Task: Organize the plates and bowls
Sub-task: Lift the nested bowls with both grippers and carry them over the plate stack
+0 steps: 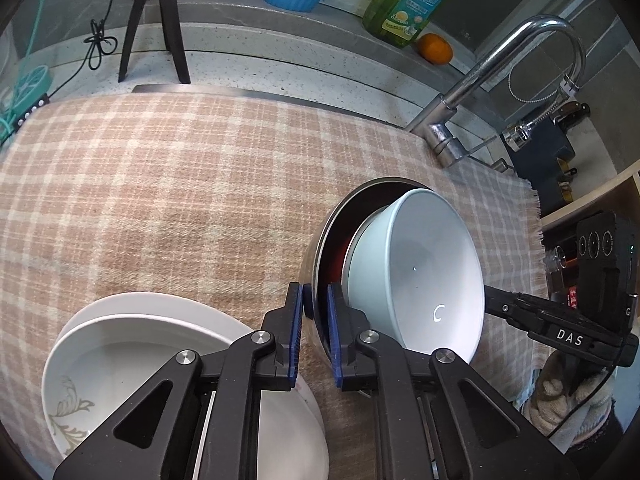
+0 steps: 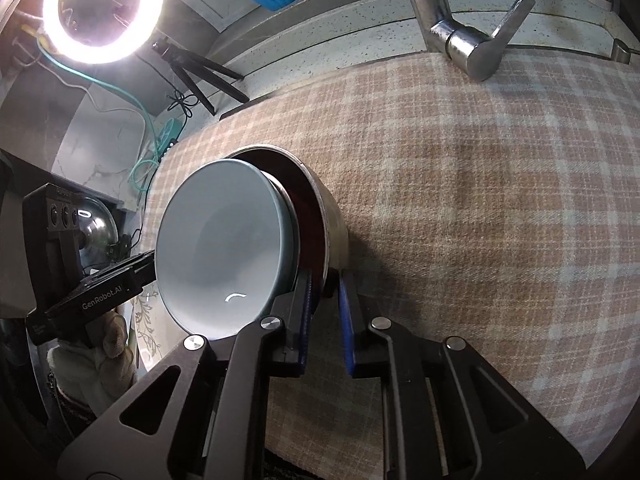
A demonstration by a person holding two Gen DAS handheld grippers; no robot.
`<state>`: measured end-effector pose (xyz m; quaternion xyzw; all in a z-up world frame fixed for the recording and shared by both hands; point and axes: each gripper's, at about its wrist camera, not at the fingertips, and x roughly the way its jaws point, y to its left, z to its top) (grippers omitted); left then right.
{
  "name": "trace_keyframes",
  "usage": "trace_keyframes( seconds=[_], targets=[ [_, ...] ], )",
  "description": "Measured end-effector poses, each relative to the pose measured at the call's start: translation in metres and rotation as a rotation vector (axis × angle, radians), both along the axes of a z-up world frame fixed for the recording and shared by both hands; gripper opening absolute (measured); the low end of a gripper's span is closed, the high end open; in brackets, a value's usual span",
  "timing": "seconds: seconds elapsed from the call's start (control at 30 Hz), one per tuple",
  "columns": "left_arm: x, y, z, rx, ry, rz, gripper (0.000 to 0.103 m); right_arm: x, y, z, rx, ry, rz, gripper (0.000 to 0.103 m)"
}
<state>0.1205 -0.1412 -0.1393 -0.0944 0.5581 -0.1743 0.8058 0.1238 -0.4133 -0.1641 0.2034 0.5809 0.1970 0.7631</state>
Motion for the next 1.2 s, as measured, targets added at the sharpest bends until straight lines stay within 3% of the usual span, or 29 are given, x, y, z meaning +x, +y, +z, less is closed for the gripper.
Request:
trace_keyframes(
  seconds=[0.57,0.87,1.2],
  targets=[
    [-0.002,0.013,0.023,-0.050,-0.032,-0.065,0.010,-0.008,0.004,0.031,-0.031,-0.019,-0.072,0.013],
    [-0.014,0.035,0.049,-0.074,-0.078,-0.082,0.010,-0.027,0.028,0.063,-0.036,-0.070,-0.092,0.013],
    [-0.035,0.077,0.061,-0.092,-0.095,-0.063,0.010,-0.049,0.070,0.075,-0.029,-0.080,-0.058,0.013]
  ],
)
